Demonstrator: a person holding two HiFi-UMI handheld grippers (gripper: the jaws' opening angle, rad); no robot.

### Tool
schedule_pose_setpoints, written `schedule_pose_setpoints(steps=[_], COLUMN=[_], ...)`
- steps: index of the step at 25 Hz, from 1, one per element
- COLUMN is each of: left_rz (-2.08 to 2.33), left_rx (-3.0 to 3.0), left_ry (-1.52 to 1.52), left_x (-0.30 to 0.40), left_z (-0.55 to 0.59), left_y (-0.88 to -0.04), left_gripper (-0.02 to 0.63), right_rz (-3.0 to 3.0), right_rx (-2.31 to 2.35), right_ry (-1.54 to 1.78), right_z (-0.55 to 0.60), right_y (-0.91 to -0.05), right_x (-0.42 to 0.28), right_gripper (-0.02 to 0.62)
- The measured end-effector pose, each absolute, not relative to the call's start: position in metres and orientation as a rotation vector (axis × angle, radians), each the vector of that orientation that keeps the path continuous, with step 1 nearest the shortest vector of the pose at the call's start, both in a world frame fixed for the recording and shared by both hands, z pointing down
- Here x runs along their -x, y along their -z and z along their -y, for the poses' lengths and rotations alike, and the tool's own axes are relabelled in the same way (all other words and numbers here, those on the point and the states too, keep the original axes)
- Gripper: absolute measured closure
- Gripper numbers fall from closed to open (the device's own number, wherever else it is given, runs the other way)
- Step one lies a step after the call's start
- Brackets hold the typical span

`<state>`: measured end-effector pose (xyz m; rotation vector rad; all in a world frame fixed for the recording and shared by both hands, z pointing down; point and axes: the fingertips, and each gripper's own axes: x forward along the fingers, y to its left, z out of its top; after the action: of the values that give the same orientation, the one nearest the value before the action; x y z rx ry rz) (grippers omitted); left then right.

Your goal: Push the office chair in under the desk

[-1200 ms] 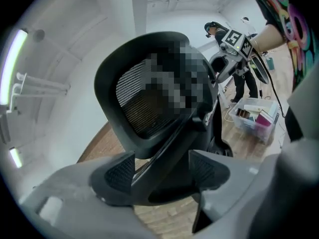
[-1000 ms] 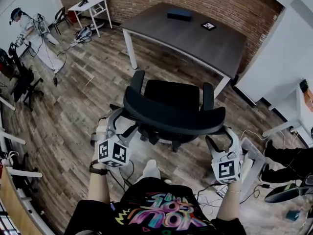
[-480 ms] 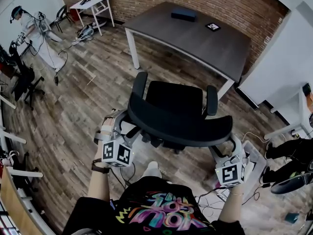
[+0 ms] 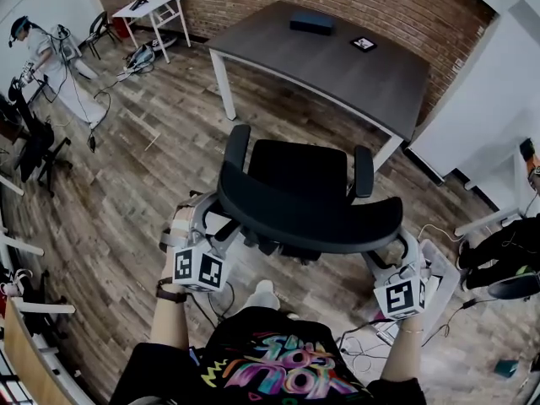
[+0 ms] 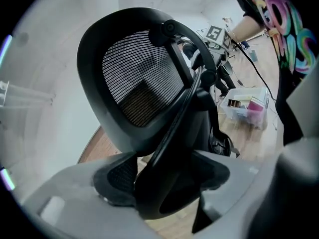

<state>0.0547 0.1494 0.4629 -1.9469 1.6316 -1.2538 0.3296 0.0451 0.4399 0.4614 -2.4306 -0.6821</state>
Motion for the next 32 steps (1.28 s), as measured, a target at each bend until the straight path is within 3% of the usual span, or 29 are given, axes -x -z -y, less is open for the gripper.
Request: schedule_pose_setpoints(steps=[32], left_rz=[-1.614], left_rx=[1.977], left_ry=[1.211], left_x=[0.079], left_z=[-0.03], left_y=[-0.464], left_gripper=[0.275], right_rz=[2.422], right_rx=[-0.462], right_ry=[0.686], right_z=[0.067], right_y=[-0.446], right_x=[-0.202], right_gripper=[0.304])
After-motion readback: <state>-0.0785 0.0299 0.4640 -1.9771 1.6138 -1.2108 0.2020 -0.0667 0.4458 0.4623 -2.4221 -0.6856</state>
